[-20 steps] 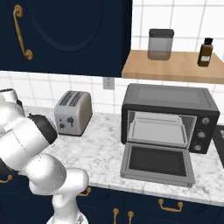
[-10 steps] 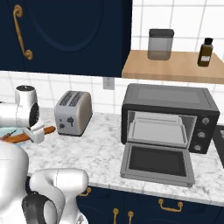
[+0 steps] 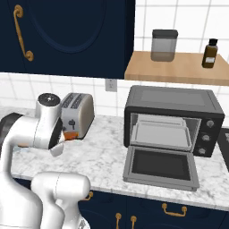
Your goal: Pick up the kebab skewer and baguette bread, and place them inside the toaster oven. Close the toaster oven door and start by setting the timer.
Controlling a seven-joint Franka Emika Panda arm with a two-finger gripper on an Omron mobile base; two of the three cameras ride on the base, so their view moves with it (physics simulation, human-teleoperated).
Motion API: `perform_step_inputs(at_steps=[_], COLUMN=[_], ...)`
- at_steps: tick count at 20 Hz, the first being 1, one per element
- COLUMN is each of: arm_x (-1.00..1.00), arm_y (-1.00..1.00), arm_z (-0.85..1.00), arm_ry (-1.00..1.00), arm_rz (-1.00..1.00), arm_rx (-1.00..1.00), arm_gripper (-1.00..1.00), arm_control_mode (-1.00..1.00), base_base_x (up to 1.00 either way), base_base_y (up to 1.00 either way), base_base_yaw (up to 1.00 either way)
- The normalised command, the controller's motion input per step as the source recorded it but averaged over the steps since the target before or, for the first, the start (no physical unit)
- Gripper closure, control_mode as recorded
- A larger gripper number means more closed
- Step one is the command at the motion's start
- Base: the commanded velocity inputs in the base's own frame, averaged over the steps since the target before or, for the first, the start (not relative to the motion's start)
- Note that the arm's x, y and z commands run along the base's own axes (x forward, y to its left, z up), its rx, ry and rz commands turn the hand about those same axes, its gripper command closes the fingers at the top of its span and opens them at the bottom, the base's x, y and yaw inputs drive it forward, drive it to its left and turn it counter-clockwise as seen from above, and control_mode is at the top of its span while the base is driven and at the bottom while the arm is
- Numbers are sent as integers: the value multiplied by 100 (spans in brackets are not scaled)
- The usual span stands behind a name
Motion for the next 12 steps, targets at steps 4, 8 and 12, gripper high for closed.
perform_step_inputs(at_steps=[4,8,12], arm_x=[-8,-10,-7], arm_y=[-100,-100,-100], arm_z=[66,42,31], arm_ry=[-1,-4,-1], arm_rz=[-15,-14,-14], arm_rx=[5,1,1], arm_gripper=[100,100,100], arm_control_mode=[-100,-100,-100], base_base_x=[0,0,0], base_base_y=[0,0,0], base_base_yaw=[0,0,0])
